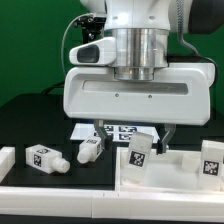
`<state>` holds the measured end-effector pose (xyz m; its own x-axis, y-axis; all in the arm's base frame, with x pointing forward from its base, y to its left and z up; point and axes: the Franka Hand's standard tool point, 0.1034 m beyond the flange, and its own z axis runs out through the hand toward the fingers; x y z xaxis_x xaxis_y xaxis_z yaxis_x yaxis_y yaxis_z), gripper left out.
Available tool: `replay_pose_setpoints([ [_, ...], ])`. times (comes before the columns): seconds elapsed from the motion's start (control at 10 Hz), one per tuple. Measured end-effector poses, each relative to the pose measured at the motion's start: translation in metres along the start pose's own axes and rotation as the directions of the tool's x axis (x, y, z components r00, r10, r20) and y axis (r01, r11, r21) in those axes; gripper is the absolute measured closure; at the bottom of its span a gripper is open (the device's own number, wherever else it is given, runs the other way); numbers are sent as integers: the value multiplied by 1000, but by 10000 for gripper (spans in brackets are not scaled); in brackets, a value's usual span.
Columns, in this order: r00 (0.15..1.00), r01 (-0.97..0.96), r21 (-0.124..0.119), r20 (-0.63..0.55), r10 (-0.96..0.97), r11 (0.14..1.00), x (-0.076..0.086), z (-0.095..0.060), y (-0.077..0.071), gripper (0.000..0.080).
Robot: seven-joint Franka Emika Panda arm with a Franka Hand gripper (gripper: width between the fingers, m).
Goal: Assemble square table
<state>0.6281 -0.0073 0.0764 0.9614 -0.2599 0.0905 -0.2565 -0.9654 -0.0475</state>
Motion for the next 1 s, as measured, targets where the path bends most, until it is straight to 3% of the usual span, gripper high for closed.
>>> replay_pose_setpoints([
  [0.3,985,-171,1,1,171,985,0,0,0,517],
  [0.6,945,-326,1,1,326,945,0,0,0,517],
  [0.8,843,-538,3,-11,538,843,4,2,-3,517],
  [1.0,724,-690,-10,-9,690,724,7,3,-7,517],
])
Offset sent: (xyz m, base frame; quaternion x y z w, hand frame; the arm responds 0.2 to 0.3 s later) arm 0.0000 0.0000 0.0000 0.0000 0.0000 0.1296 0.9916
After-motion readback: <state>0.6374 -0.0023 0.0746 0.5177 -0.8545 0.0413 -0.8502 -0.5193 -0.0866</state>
